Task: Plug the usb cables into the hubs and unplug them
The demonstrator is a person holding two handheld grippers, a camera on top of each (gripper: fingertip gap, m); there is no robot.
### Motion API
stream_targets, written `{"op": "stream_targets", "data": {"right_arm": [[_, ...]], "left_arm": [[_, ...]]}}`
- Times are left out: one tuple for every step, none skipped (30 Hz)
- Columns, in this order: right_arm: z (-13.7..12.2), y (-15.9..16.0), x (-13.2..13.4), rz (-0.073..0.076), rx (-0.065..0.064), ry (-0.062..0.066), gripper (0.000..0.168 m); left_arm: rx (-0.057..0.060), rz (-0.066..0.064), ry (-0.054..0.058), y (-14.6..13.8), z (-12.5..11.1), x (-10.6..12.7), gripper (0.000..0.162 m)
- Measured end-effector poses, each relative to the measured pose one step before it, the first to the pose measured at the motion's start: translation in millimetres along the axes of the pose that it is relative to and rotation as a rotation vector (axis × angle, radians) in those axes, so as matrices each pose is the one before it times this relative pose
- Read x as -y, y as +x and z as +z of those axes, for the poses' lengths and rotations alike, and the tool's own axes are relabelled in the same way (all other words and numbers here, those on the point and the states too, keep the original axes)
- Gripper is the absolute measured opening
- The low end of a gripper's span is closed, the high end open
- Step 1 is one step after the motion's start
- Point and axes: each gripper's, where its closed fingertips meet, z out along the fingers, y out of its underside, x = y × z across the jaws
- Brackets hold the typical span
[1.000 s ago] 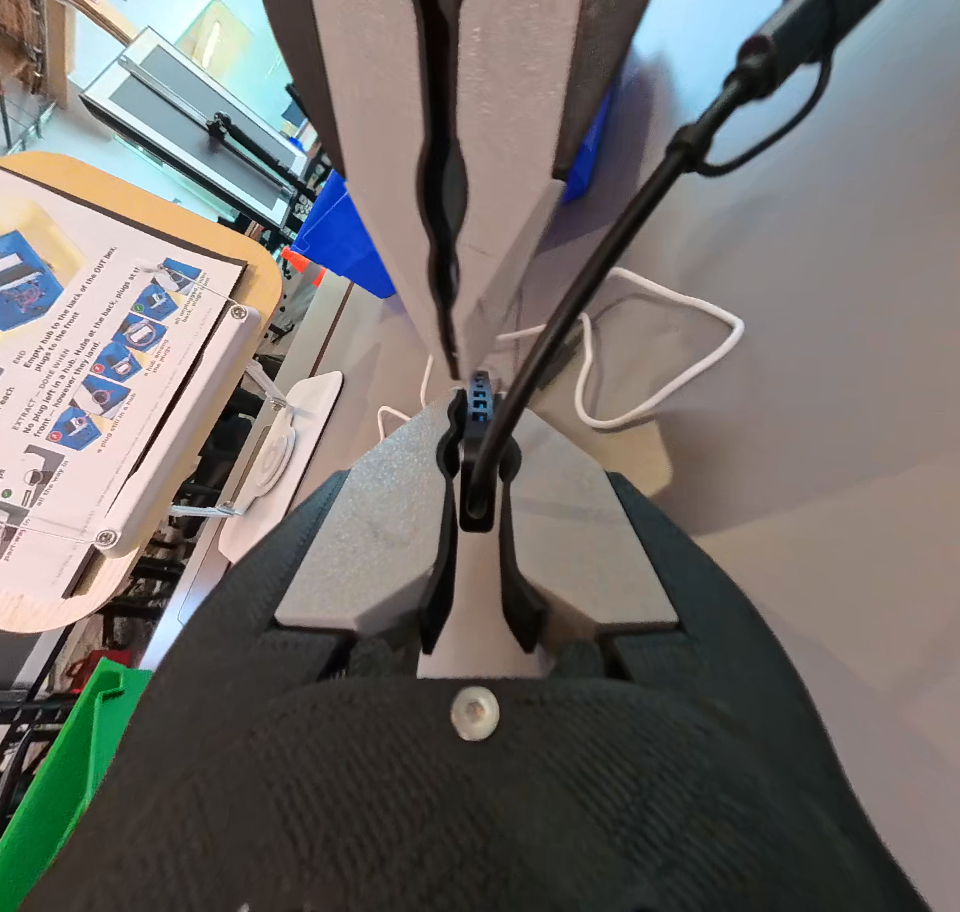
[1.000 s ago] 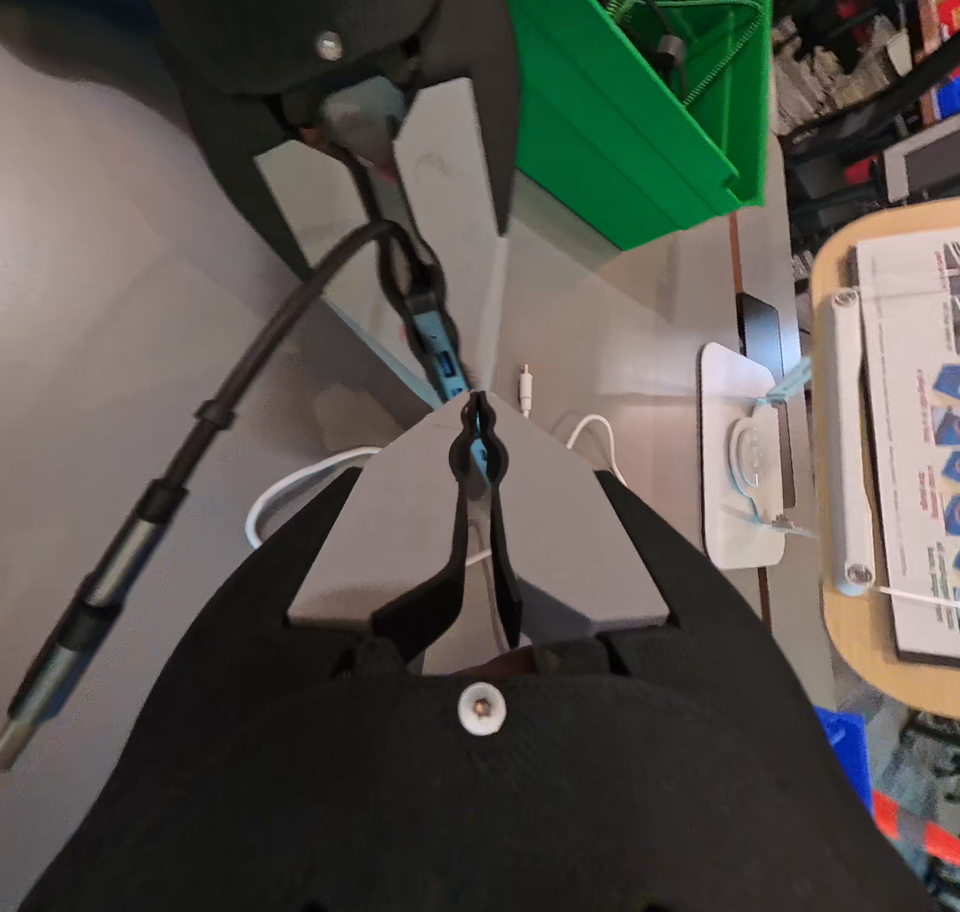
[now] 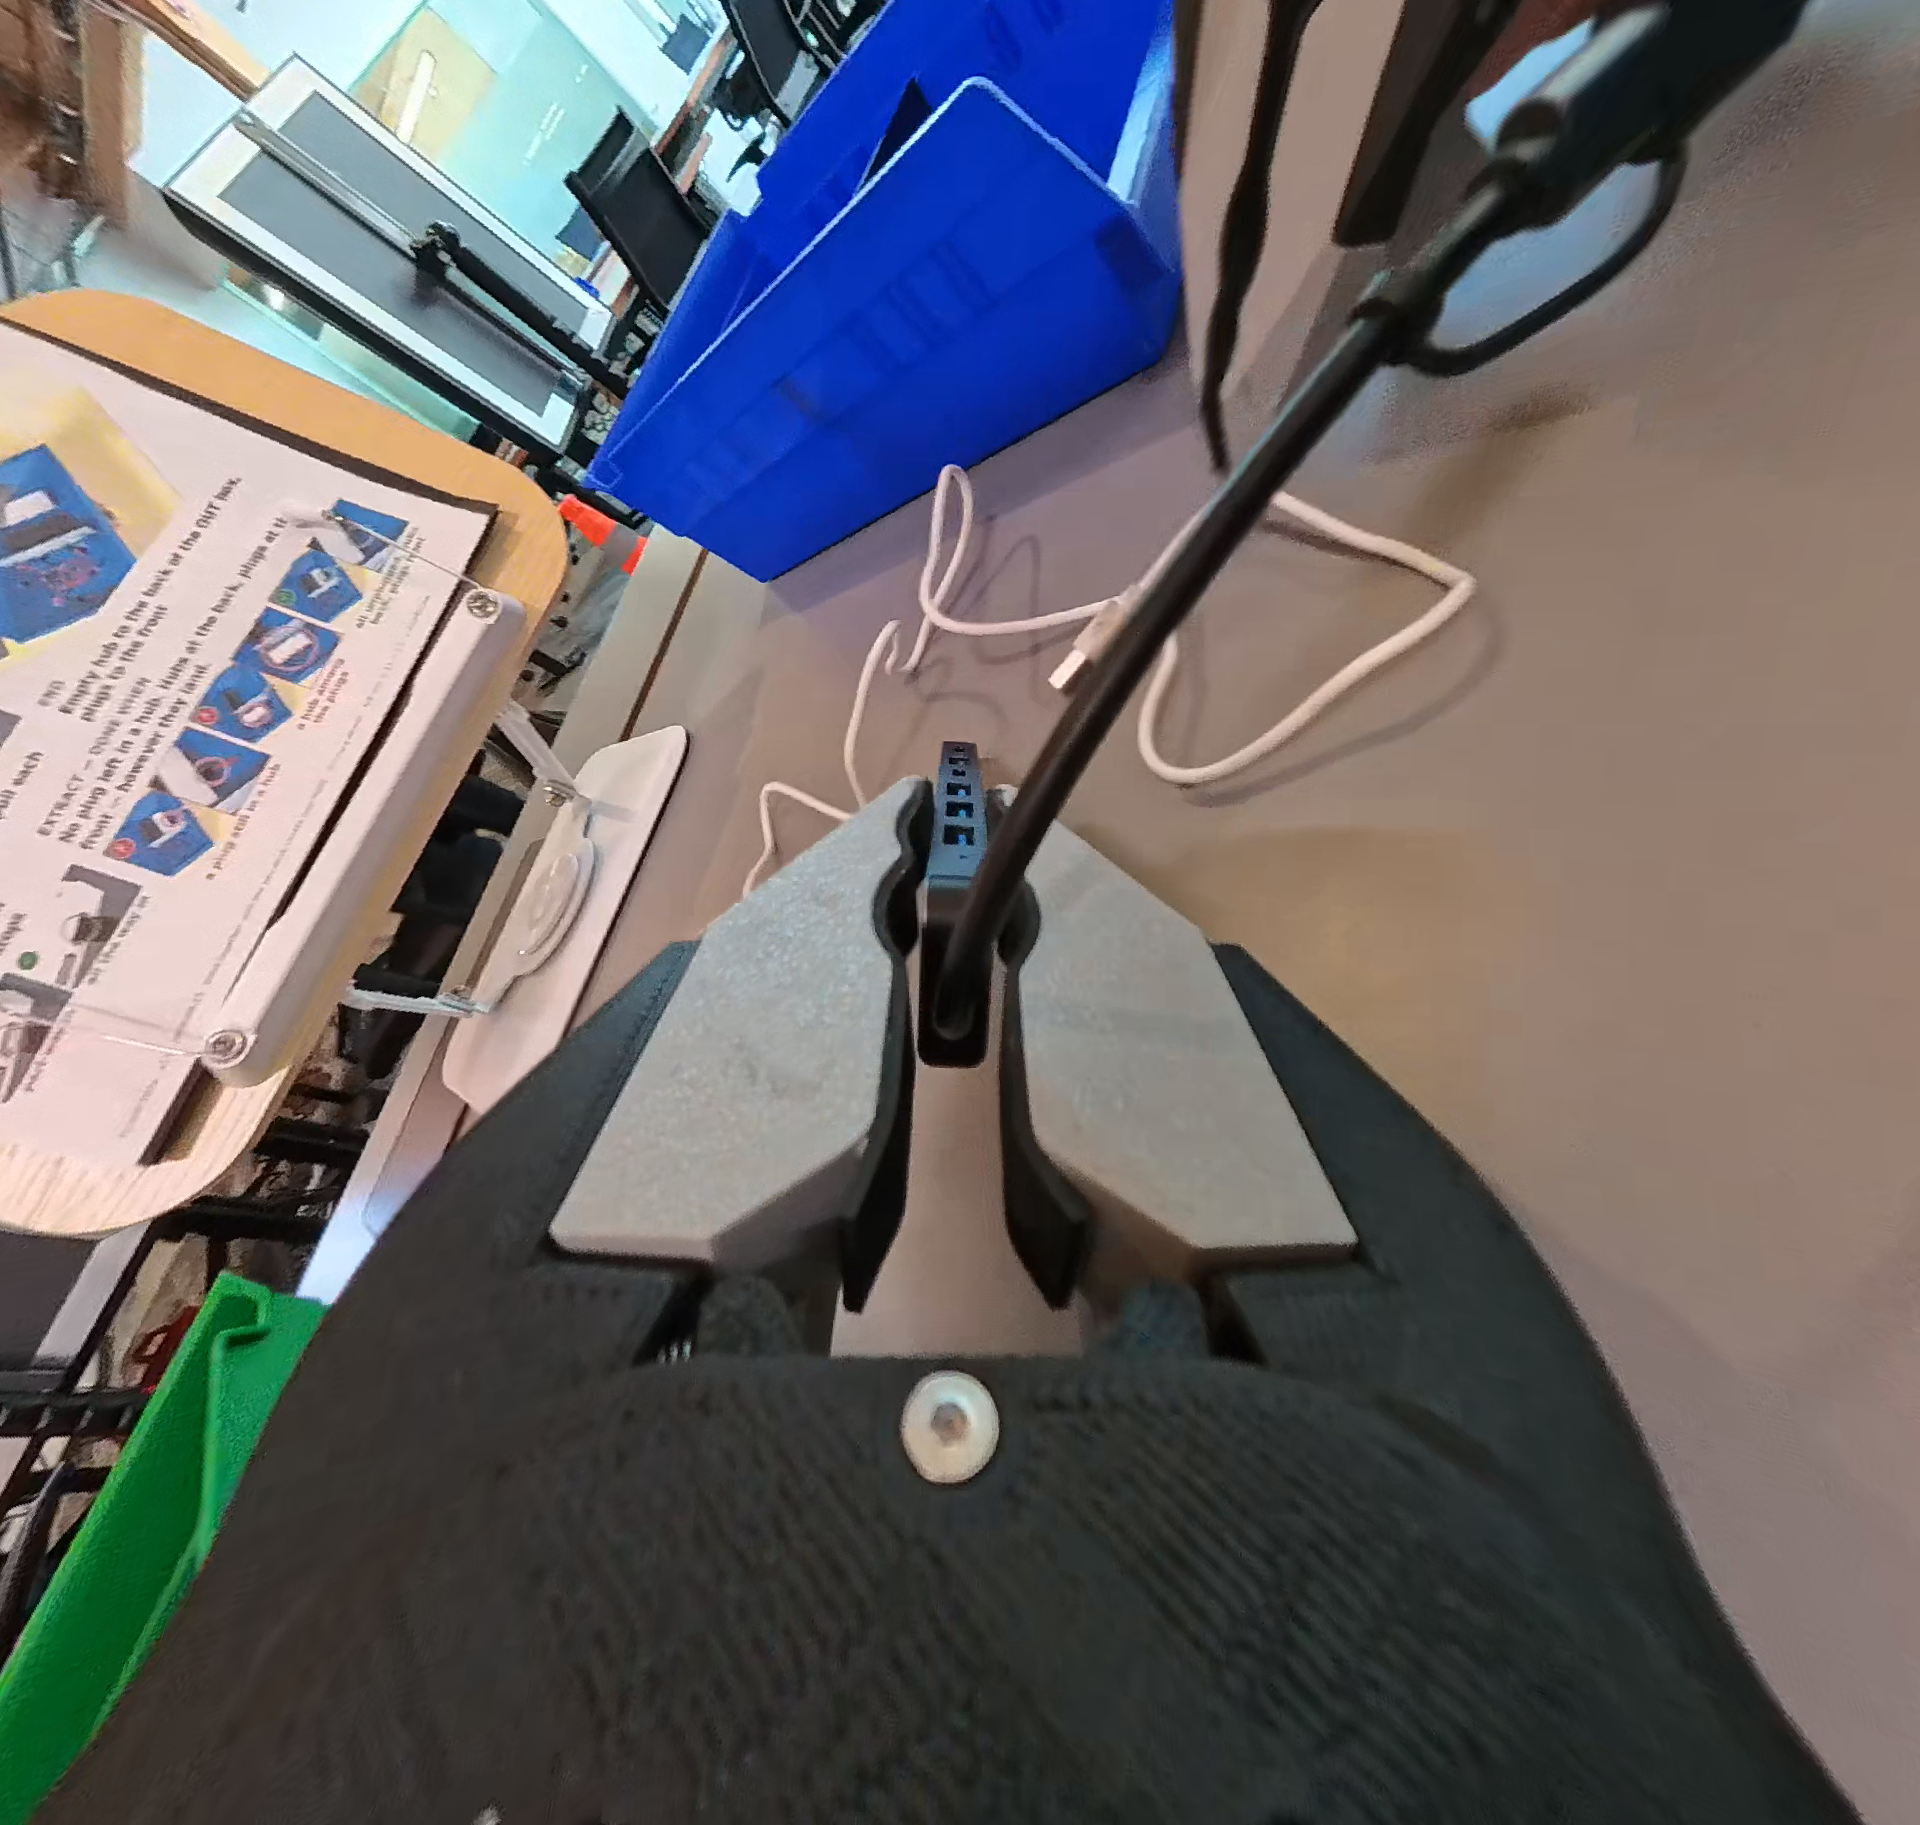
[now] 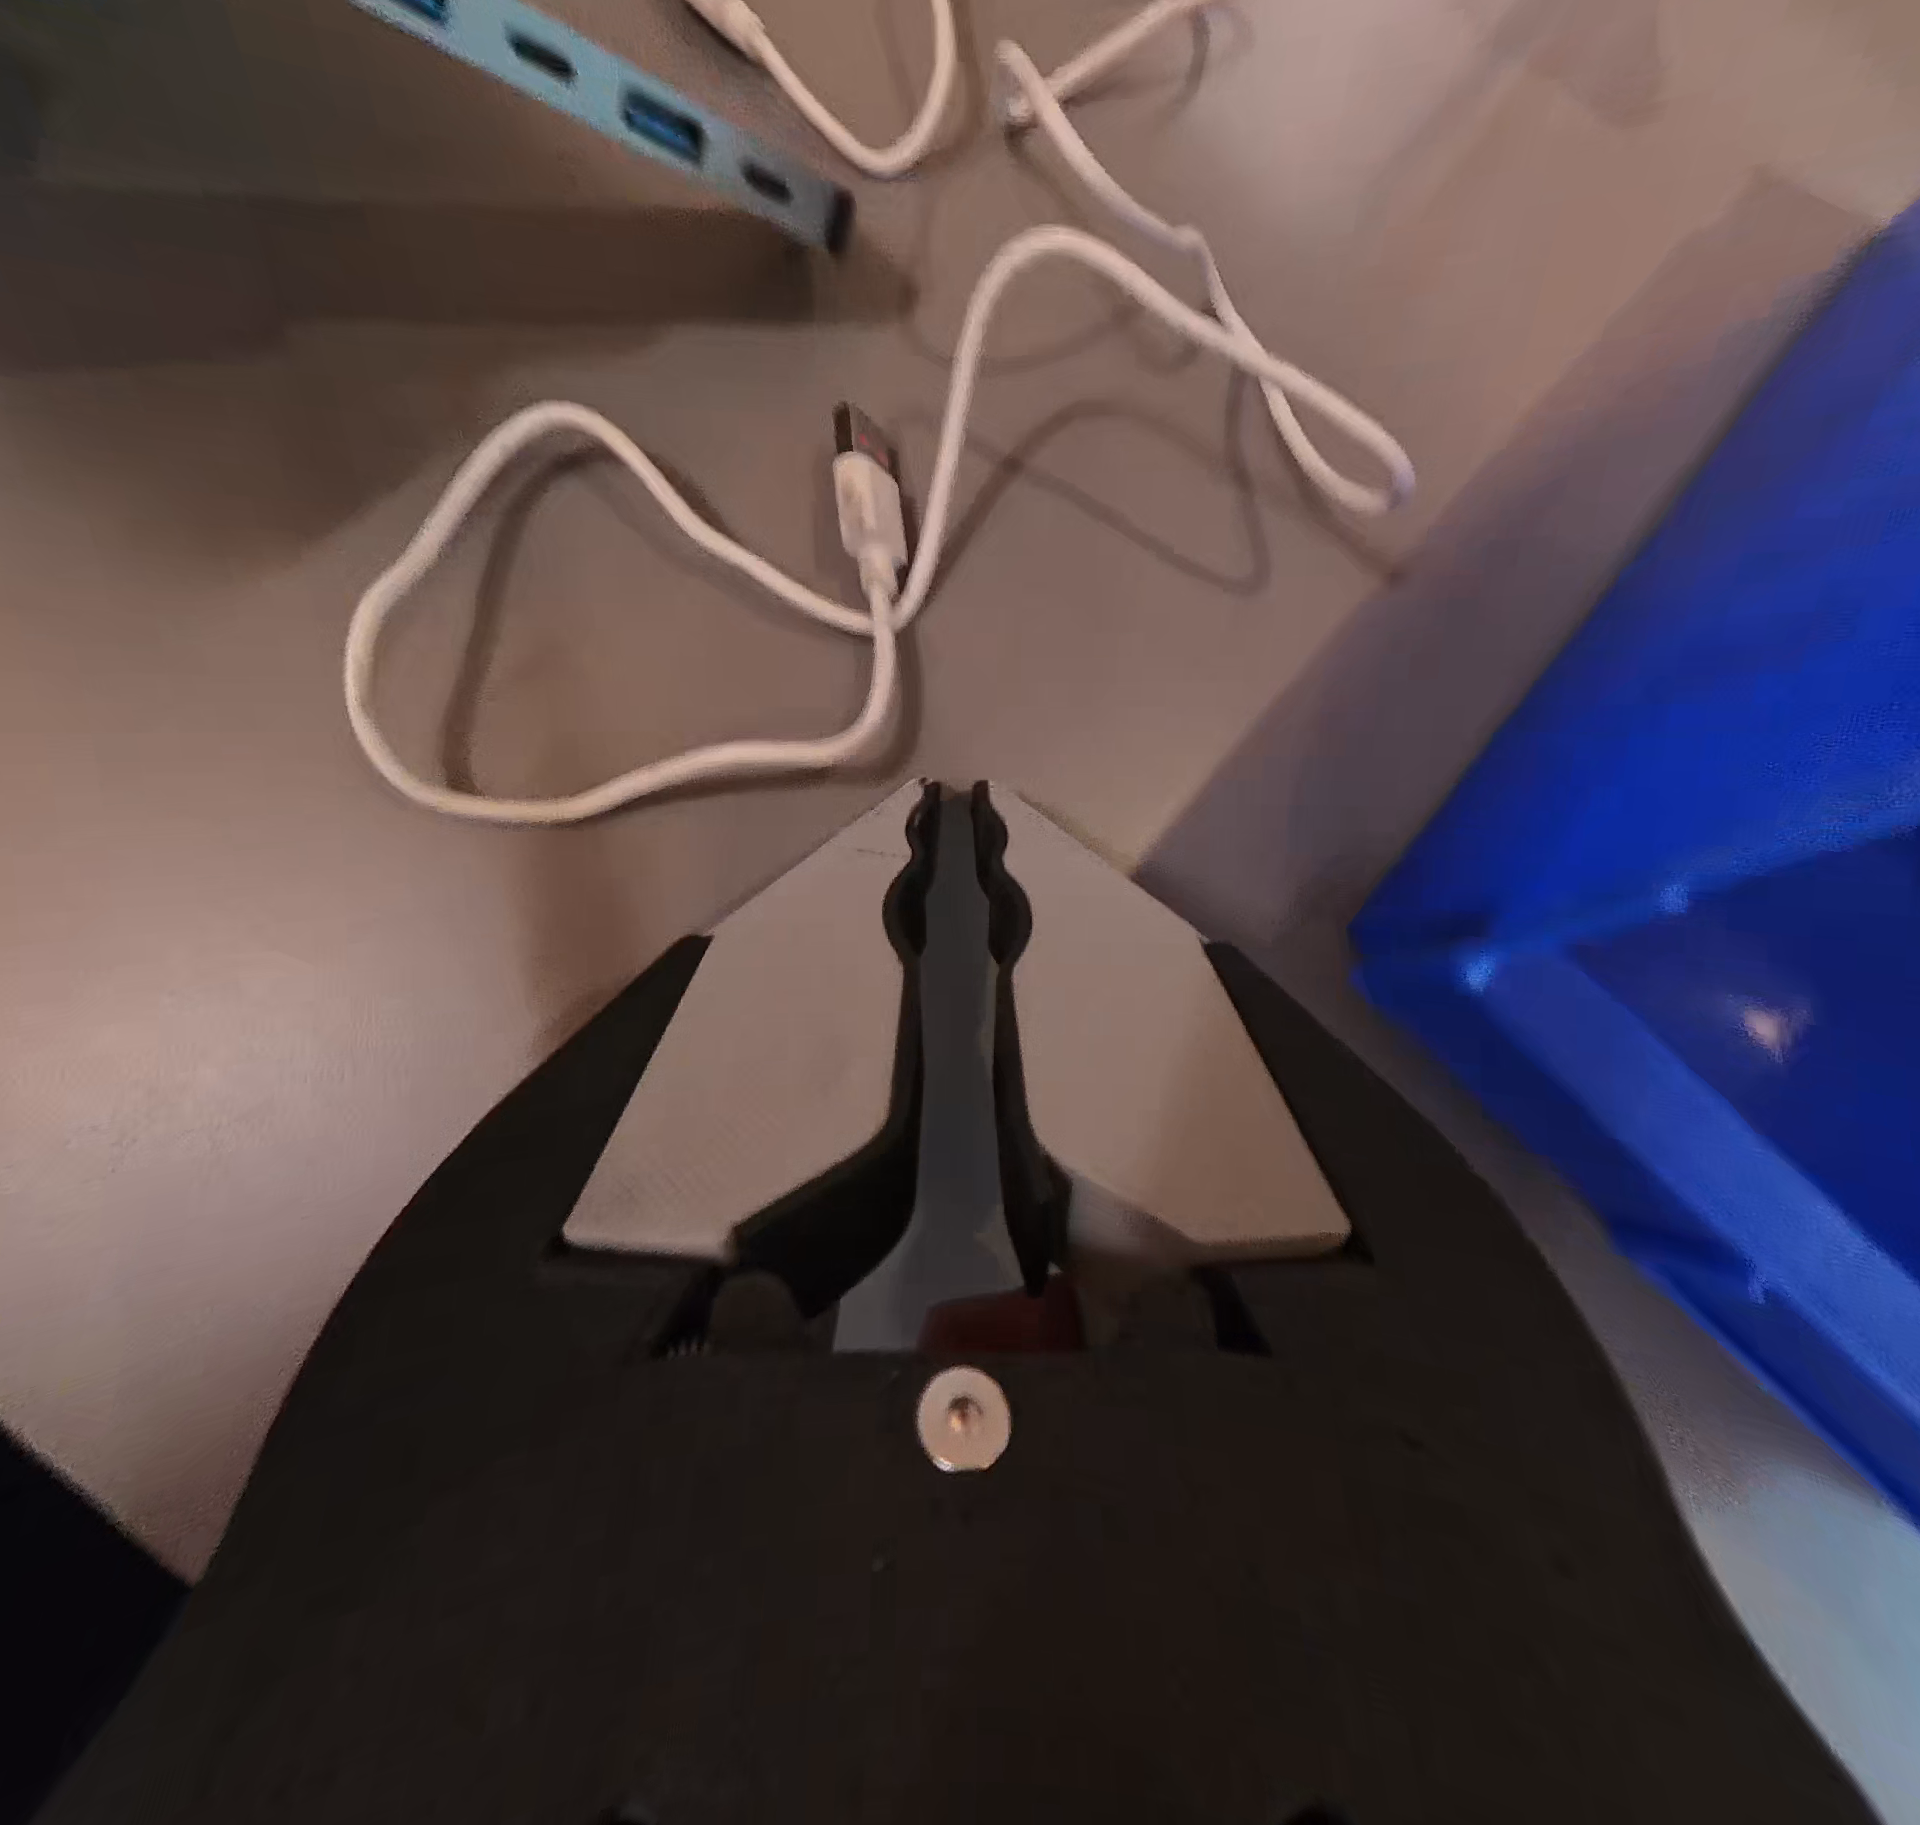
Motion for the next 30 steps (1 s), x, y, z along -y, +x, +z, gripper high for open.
{"op": "stream_targets", "data": {"right_arm": [[4.56,-2.68,5.98,-0.0255,0.007,0.0211,0.003],[4.37,-3.38,5.87,-0.0263,0.0094,0.0217,0.004],[3.49,-4.24,5.66,-0.0264,0.0144,0.0212,0.01],[2.85,-5.27,5.41,-0.0209,0.0219,0.0205,0.018],[2.36,-5.73,5.03,-0.0101,0.026,0.0197,0.023],[2.31,-5.2,4.72,-0.002,0.0238,0.0196,0.023],[2.09,-3.92,4.38,-0.0022,0.018,0.017,0.024],[1.63,-2.76,4.64,-0.0085,0.0096,0.0168,0.026],[1.33,-2.47,5.63,-0.0153,0.0063,0.021,0.027],[1.54,-2.85,5.16,-0.019,0.0065,0.0185,0.028],[2.11,-1.37,4.23,-0.0208,-0.0027,0.0112,0.03],[2.33,-0.23,4.63,-0.028,-0.0123,0.0139,0.032],[2.26,-0.71,5.18,-0.0381,-0.0124,0.0198,0.032],[2.3,-0.96,4.85,-0.0424,-0.0108,0.0179,0.031],[2.37,-0.68,4.17,-0.0419,-0.0114,0.0138,0.029],[2.35,-0.63,3.64,-0.0427,-0.01,0.0105,0.028],[1.97,0.42,2.55,-0.0467,-0.0154,0.0039,0.027],[1.6,2.33,1.1,-0.055,-0.0263,-0.0049,0.026],[1.54,2.19,-0.1,-0.0657,-0.025,-0.01,0.024],[1.85,1.87,-1.43,-0.0712,-0.022,-0.0136,0.022],[2.05,2.18,-2.56,-0.069,-0.0236,-0.0166,0.023],[2.05,0.67,-2.34,-0.0602,-0.0135,-0.013,0.022],[1.49,-1.06,-1.01,-0.0481,-0.0021,-0.0031,0.019],[0.94,-0.47,0.59,-0.0328,-0.0023,0.0073,0.017],[0.78,-0.15,1.17,-0.0164,0.0026,0.0124,0.016],[1.05,-0.73,0.44,-0.009,0.0135,0.0081,0.016],[1.21,-0.49,-0.64,-0.0131,0.0164,0.0038,0.013],[1.12,-0.21,-0.29,-0.016,0.0137,0.007,0.012],[1.07,-0.28,-0.46,-0.0171,0.0122,0.0068,0.013],[1.17,0.0,-1.31,-0.0221,0.0102,-0.0003,0.012]], "left_arm": [[-0.0111,-0.0013,-0.0034,2.57,1.21,-0.67,0.007],[-0.0016,0.0028,0.0029,1.04,0.78,0.05,0.007],[-0.0055,-0.0006,0.0009,1.14,0.19,-0.07,0.007],[-0.0033,-0.0031,-0.0015,0.43,-0.26,-0.37,0.007],[-0.0014,0.0009,-0.0016,0.19,-0.3,-0.26,0.007],[-0.0076,0.0009,0.0014,1.41,-0.32,0.26,0.007],[-0.0079,0.0004,0.0013,1.48,-0.03,0.36,0.007],[-0.0049,0.0056,-0.0005,1.33,-0.09,0.32,0.007],[-0.0031,0.0106,-0.0026,1.53,0.05,-0.08,0.008],[-0.0002,0.0125,-0.0042,1.2,0.0,-0.2,0.008],[-0.0012,0.0067,-0.0027,1.37,-0.17,0.26,0.008],[-0.0054,-0.0036,0.0024,1.46,-0.7,1.26,0.008],[-0.0023,-0.0084,0.0012,0.57,-1.27,1.08,0.009],[-0.0012,-0.0094,0.0014,0.25,-1.51,0.29,0.008],[0.0001,-0.011,0.0026,-0.18,-1.43,-0.19,0.008],[0.0006,-0.0096,0.0008,-0.34,-1.11,-0.48,0.008],[0.0,-0.0093,0.0011,-0.45,-0.8,-0.59,0.008],[0.0006,-0.0097,0.0011,-0.7,-0.49,-0.31,0.008],[0.0007,-0.0099,0.0005,-0.86,-0.28,-0.25,0.008],[-0.001,-0.0127,0.0017,-0.66,-0.19,0.02,0.008],[-0.0001,-0.012,0.0019,-0.88,-0.06,-0.06,0.008],[-0.0003,-0.0111,0.0016,-0.84,-0.34,-0.27,0.008],[-0.0026,-0.014,0.0028,-0.77,-0.32,-0.47,0.008],[-0.0025,-0.0156,0.0032,-0.79,-0.22,-0.43,0.008],[-0.0029,-0.0136,0.0025,-0.78,-0.36,-0.44,0.008],[-0.0028,-0.01,0.0026,-0.54,-0.3,-0.4,0.008],[0.0002,-0.0059,0.0009,-0.71,-0.19,-0.38,0.008],[0.0009,-0.0067,-0.0003,-0.66,-0.13,-0.54,0.008],[0.0004,-0.0082,0.0,-0.74,-0.06,-0.66,0.008],[-0.0002,-0.0091,0.0016,-1.07,-0.17,-0.59,0.008]]}}
